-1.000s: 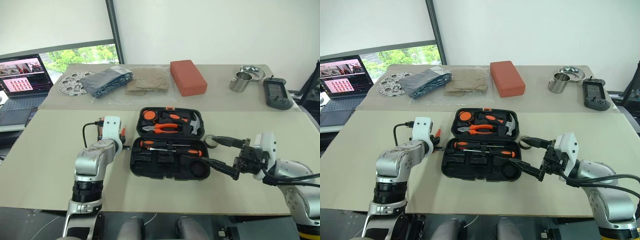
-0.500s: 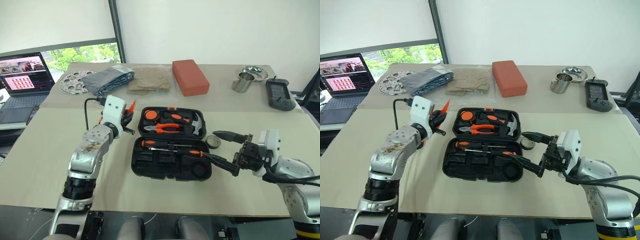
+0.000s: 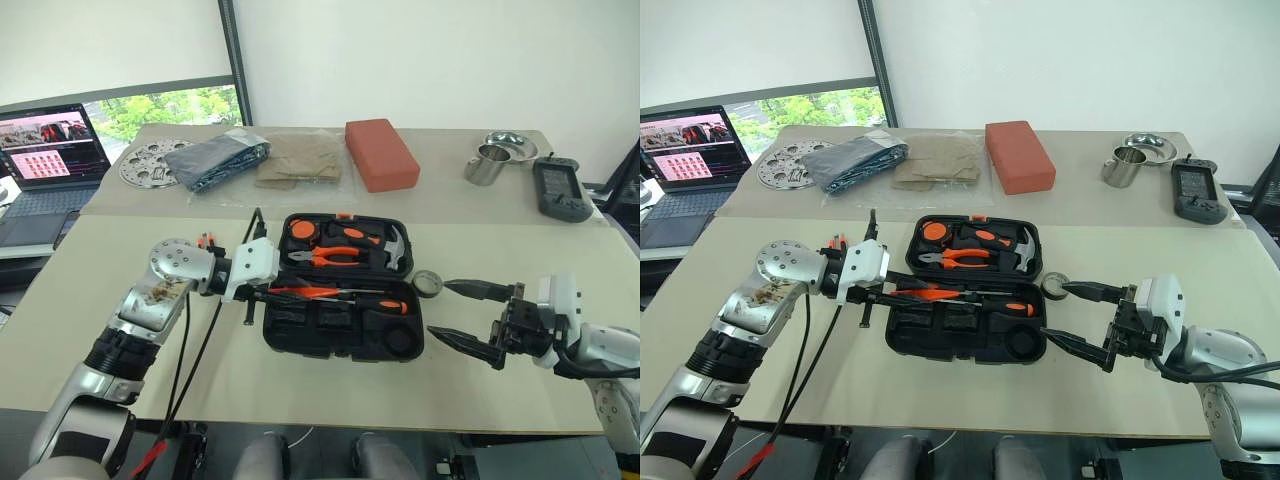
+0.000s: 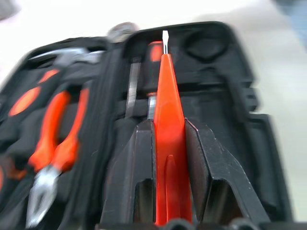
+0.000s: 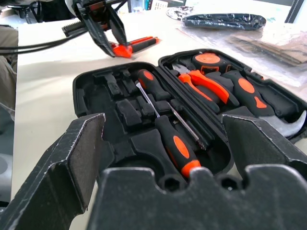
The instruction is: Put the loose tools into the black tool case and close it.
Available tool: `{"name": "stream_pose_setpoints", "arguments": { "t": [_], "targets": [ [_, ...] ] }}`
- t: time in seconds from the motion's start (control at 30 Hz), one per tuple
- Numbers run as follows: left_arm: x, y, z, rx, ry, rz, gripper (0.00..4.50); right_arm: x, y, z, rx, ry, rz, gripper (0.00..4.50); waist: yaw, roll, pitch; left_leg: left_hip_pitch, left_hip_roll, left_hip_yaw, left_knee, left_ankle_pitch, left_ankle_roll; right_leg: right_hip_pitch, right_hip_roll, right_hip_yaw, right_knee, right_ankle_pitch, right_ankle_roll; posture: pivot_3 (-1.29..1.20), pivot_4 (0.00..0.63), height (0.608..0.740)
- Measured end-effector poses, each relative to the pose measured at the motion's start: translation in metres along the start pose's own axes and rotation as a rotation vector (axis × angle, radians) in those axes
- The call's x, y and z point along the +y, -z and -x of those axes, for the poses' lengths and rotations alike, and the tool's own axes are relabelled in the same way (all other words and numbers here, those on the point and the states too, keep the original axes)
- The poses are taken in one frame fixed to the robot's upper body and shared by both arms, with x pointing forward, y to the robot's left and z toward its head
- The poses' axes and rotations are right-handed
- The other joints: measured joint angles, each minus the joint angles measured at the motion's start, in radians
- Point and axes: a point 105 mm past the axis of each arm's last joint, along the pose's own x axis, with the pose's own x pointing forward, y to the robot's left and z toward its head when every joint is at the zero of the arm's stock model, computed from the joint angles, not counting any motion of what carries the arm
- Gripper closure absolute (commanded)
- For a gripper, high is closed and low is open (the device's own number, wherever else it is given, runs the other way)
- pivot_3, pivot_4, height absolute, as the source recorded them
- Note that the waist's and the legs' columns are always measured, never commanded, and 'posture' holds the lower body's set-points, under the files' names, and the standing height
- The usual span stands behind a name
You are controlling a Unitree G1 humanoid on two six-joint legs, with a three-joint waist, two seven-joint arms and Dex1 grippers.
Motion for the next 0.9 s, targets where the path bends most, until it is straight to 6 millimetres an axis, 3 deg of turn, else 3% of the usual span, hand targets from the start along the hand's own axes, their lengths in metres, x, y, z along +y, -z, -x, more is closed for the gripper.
{"name": "stream_pose_setpoints", "arguments": {
  "t": [0.47,0.9],
  "targets": [
    [0.004,0.032,-0.023,0.19,0.014,0.028,4.07,0.006,-0.003,-0.003,-0.02,0.017,0.014,0.0,-0.003,0.0,0.0,-0.001,0.001,-0.001,0.002,0.0,0.0,0.0,0.002,0.001,0.001,0.0,0.0,0.0,0.15,0.74],
    [0.006,0.033,-0.033,0.255,0.033,0.013,4.07,0.004,-0.005,-0.004,-0.024,0.037,0.02,0.0,-0.001,0.003,-0.002,-0.001,0.0,-0.002,0.003,0.0,0.0,0.0,0.002,0.001,0.002,0.0,0.001,0.0,0.15,0.74]
  ]
}}
